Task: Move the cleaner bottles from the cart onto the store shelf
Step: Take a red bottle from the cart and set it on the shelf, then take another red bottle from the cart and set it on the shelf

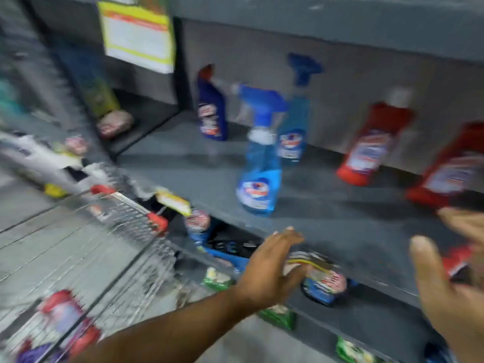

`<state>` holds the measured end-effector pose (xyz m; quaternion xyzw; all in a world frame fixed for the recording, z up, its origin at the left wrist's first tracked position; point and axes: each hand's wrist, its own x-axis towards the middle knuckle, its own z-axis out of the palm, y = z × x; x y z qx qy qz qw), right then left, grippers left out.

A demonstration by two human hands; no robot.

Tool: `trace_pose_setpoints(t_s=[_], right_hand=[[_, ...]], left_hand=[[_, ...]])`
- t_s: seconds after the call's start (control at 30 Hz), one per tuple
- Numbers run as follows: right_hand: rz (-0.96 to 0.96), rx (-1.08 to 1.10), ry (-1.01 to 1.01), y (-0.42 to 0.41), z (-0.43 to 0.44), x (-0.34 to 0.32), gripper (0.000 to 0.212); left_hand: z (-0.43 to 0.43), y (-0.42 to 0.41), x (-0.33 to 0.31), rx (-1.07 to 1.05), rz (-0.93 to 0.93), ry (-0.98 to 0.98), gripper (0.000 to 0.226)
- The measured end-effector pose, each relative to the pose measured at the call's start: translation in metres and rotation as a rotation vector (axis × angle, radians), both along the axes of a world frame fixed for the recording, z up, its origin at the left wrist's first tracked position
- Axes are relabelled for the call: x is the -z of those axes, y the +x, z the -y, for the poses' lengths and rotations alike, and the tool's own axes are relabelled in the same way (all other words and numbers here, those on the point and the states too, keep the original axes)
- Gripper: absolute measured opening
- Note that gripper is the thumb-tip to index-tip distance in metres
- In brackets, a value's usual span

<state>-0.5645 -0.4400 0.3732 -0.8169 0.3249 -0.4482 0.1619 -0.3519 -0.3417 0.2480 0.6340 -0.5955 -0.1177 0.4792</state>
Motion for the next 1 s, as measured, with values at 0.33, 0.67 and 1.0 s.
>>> trace_pose_setpoints(t_s=[0.33, 0.67, 1.0], right_hand=[[-0.424, -0.904, 0.346, 0.400, -0.184, 0.120, 0.037], [-1.199, -1.094, 0.456, 0.638, -0.341, 0.292, 0.048], [-1.399, -1.007, 0.410, 0.695, -0.410, 0.449, 0.054]], left_hand=[[-0.329, 0.315, 0.096, -1.201, -0.397, 0.738, 0.060], [-0.421, 0.327, 0.245, -1.211, -1.157, 1.069, 0.041], [-0.375, 0.316, 0.309, -1.376, -1.539, 0.963, 0.047]])
